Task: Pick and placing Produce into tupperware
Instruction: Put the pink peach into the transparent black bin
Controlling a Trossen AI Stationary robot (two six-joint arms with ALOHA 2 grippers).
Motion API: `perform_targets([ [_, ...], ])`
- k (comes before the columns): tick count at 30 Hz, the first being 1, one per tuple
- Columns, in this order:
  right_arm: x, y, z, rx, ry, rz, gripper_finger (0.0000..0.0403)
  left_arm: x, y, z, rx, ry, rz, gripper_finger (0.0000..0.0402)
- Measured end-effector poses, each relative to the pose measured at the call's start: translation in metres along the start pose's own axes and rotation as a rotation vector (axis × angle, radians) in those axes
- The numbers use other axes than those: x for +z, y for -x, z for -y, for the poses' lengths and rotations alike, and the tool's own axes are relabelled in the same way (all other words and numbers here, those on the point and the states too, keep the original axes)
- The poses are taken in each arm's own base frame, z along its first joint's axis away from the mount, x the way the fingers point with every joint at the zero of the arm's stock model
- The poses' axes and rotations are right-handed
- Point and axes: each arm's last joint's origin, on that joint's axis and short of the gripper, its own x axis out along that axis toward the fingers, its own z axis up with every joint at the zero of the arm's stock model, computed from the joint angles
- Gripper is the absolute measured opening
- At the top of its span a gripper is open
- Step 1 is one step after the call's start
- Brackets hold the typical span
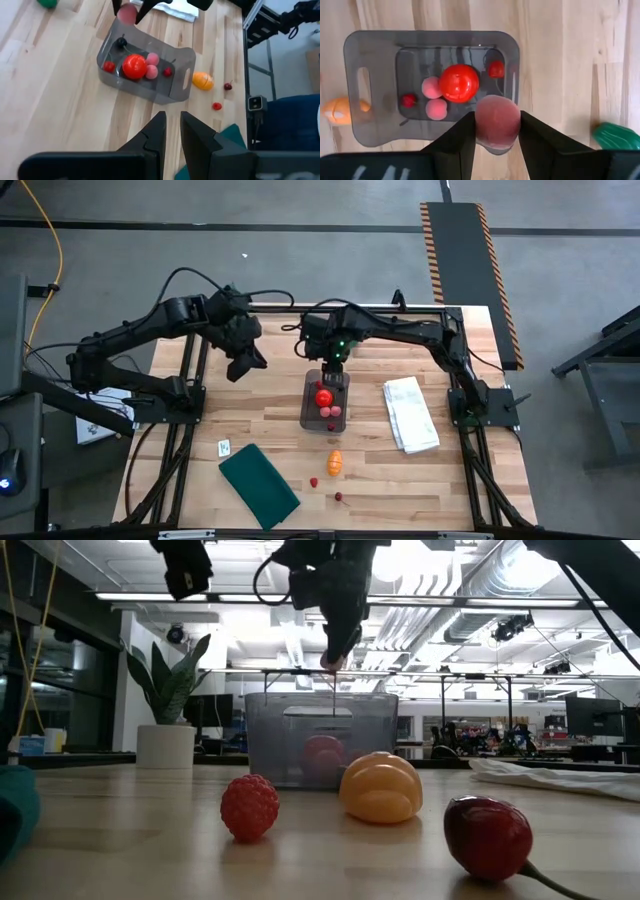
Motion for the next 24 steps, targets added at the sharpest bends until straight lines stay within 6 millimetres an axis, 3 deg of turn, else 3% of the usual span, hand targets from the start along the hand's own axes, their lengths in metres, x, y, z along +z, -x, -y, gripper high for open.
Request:
perform_targets([
  [7, 0.002, -0.005, -0.010, 0.006, 0.065, 0.008, 0.0119, 0.005, 0.025, 0.011, 0.085, -0.018, -0.008, 0.0046],
  [13, -0.007, -0.040, -0.009, 0.039, 0.062, -0.061, 0.0119, 0.007, 0.040, 0.017, 0.124, -0.018, -0.001, 0.0046],
  [24, -0.021, -0.080, -0.017, 0.078, 0.072, -0.123, 0.0119, 0.004, 0.042, 0.018, 0.131, 0.039, -0.021, 0.0046],
])
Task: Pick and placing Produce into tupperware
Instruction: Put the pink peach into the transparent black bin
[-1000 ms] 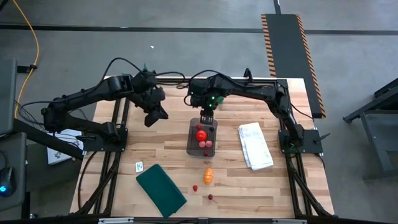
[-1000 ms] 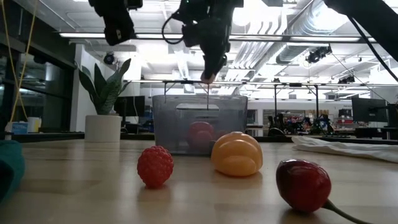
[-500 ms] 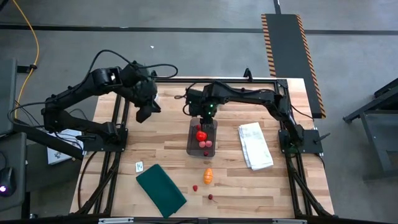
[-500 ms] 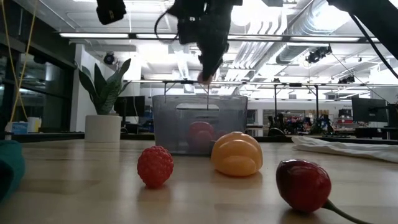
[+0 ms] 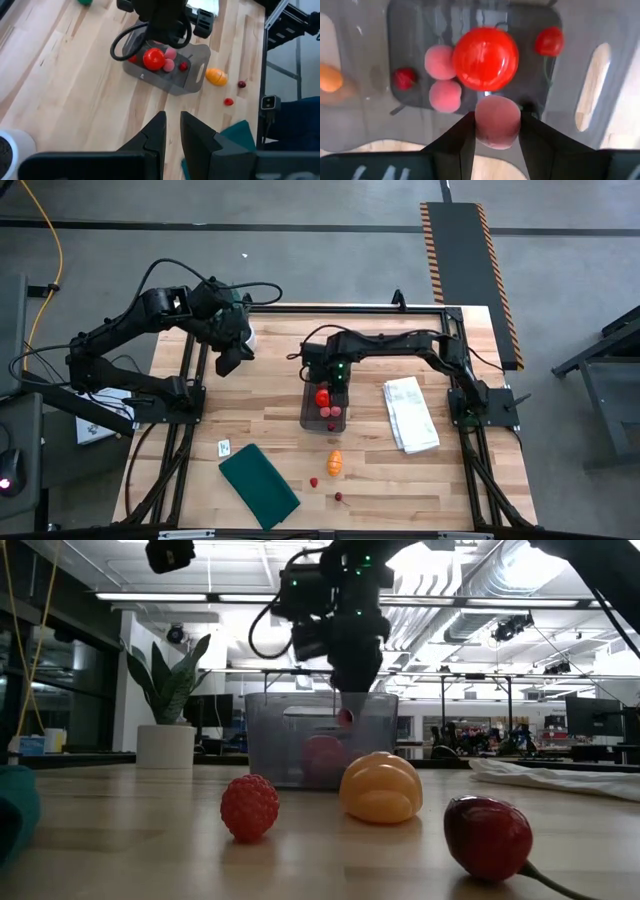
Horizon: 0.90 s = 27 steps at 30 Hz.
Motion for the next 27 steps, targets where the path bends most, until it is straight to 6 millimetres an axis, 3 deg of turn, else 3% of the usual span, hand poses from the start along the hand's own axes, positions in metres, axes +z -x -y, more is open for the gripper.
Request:
perform_targets([
  [4, -0.002, -0.010, -0.001, -0.004, -0.006, -0.010, 0.0119, 0.000, 0.000, 0.000, 0.000, 0.016, 0.000, 0.0046],
  [13, -0.003, -0.009, 0.008, 0.008, -0.029, 0.000, 0.0122, 0.001, 0.000, 0.000, 0.000, 0.028, 0.005, 0.0046],
  [21, -0.006, -0.008, 0.015, 0.019, -0.029, -0.005, 0.0169, 0.001, 0.000, -0.001, 0.019, 0.029, 0.006, 0.0046],
  [27, -0.006, -0.008, 0.013, 0.020, -0.006, -0.009, 0.0177, 0.000, 0.000, -0.001, 0.023, 0.029, 0.007, 0.0046],
])
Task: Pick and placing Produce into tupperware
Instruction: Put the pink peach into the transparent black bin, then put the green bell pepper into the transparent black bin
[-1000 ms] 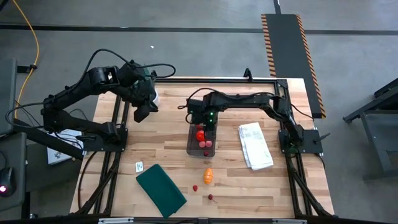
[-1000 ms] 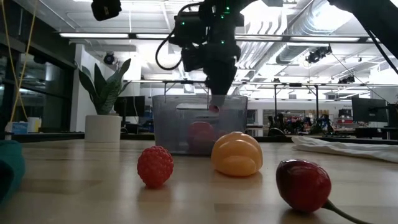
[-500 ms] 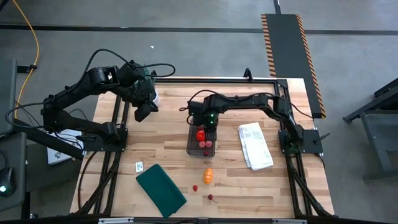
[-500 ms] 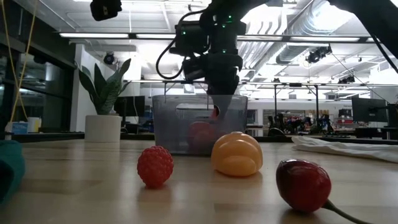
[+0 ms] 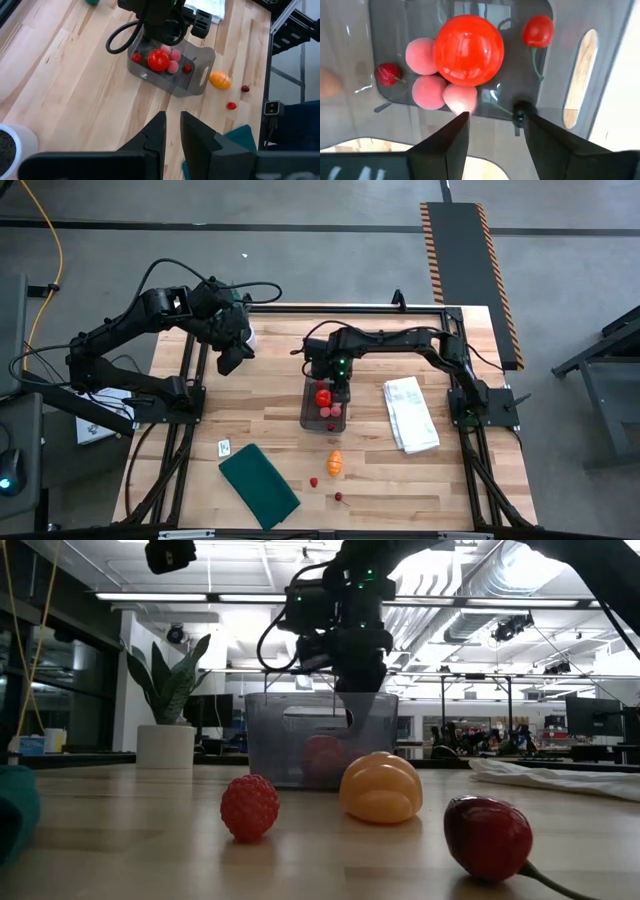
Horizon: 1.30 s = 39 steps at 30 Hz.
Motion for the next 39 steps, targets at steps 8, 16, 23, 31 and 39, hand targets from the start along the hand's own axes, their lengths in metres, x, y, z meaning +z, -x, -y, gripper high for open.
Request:
perform_targets([
  [8, -0.007, 0.040, -0.004, -0.033, 0.017, 0.099, 0.0174, 0.000, 0.000, 0.000, 0.003, -0.023, 0.000, 0.0046],
  [16, -0.023, 0.085, 0.032, -0.185, -0.104, 0.235, 0.0174, 0.000, 0.000, -0.002, 0.072, -0.024, 0.007, 0.0046],
  [23, -0.045, 0.099, 0.094, -0.204, -0.471, 0.301, 0.0174, 0.001, 0.000, -0.004, 0.130, 0.006, 0.022, 0.0046],
  [31, -0.063, 0.106, 0.130, -0.242, -0.628, 0.328, 0.0174, 0.005, 0.000, -0.003, 0.125, -0.005, 0.062, 0.0046],
  [39, -0.067, 0.107, 0.135, -0.303, -0.677, 0.316, 0.0174, 0.005, 0.000, -0.003, 0.124, -0.011, 0.066, 0.0046],
])
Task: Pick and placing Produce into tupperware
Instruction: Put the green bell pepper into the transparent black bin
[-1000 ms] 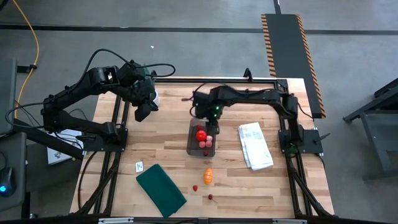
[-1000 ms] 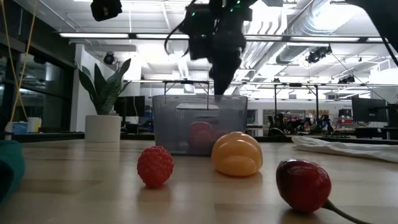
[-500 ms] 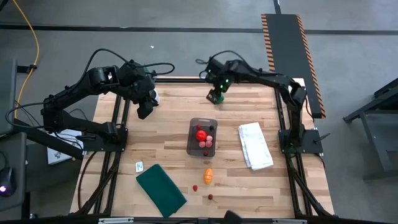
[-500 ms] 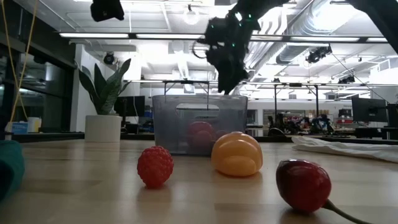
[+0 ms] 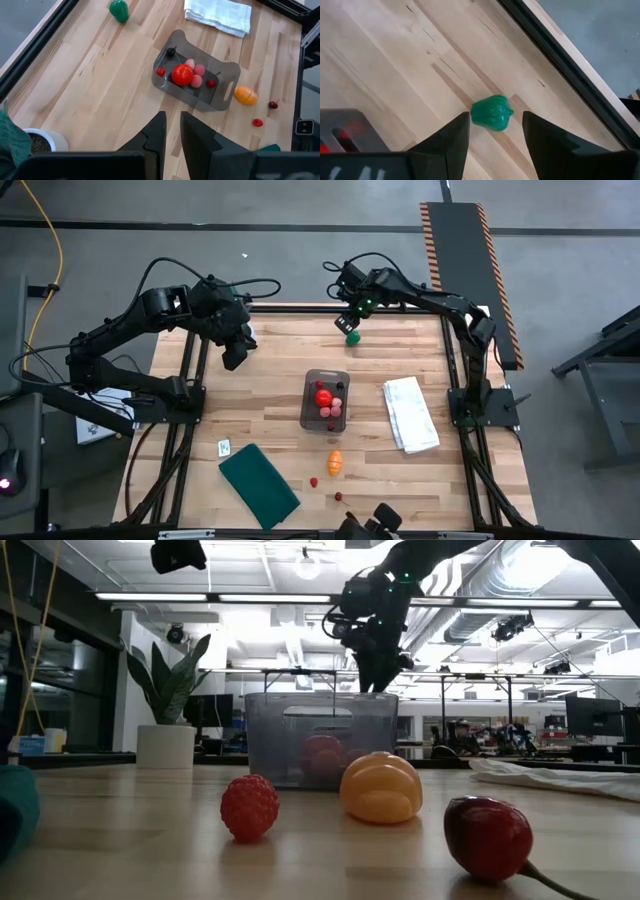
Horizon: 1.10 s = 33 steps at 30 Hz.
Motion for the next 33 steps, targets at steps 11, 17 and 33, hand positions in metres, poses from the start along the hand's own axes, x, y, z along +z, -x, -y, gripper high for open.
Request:
perform_targets([
  [11, -0.0004, 0.0002, 0.0030, -0.107, -0.025, 0.008, 0.0174, 0.0000, 0.0000, 0.0001, -0.003, -0.002, 0.000, 0.0046],
  [17, -0.0001, 0.0003, 0.0043, -0.151, -0.040, 0.017, 0.0174, 0.0000, -0.0001, 0.0001, -0.003, 0.000, -0.001, 0.0046],
  [33, 0.0005, 0.0004, 0.0044, -0.158, 0.064, 0.015, 0.0174, 0.0000, 0.0000, 0.0001, -0.003, 0.006, 0.000, 0.0046],
])
